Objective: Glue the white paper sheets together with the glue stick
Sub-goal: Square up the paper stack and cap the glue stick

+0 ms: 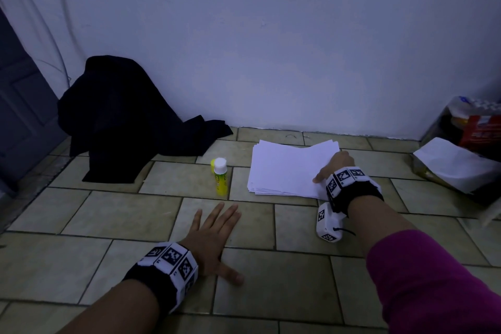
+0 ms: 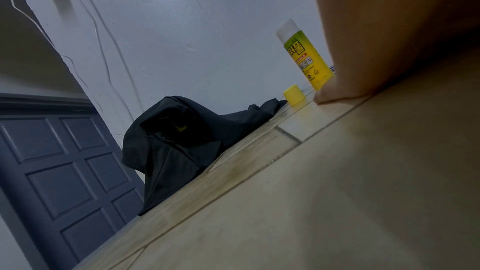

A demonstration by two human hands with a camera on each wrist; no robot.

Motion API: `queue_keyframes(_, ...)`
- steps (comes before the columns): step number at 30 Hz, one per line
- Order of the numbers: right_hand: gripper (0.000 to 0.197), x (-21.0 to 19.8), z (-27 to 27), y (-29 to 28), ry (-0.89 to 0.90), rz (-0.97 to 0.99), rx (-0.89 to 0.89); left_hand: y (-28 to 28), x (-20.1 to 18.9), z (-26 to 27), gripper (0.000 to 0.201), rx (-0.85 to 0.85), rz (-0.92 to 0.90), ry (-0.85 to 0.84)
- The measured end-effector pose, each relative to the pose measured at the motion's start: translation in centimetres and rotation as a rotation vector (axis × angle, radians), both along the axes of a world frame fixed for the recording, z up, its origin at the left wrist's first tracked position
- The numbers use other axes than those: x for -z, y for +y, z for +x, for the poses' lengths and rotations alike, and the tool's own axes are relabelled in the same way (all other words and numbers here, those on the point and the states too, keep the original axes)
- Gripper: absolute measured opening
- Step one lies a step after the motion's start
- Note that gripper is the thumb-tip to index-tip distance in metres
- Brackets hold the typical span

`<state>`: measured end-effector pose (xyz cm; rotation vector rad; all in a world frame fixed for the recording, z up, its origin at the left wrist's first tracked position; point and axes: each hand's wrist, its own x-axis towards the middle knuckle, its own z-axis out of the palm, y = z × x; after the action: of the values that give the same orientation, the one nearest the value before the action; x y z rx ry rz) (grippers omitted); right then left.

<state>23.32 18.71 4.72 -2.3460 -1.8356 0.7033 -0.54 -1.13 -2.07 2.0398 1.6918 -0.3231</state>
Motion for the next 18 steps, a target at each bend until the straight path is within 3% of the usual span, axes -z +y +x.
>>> queue_keyframes(8, 0.06, 0.8, 0.1, -0.3, 0.099, 0.042, 0.052, 0.0, 0.1, -0.1, 0.148, -0.002, -0.003, 0.016)
queue_keyframes(14, 0.101, 0.9, 0.6, -0.1, 0.217, 0.085, 0.117, 0.0, 0.2, -0.1, 0.15, -0.003, -0.004, 0.002)
queue_keyframes(16, 0.098, 1.0, 0.9, -0.3, 0.282, 0.102, 0.14, 0.1, 0.2, -0.1, 0.149, -0.001, -0.001, 0.005)
queue_keyframes(18, 0.082, 1.2, 1.3, -0.1, 0.37, 0.145, 0.162, 0.0, 0.1, -0.1, 0.148, -0.003, 0.001, 0.011)
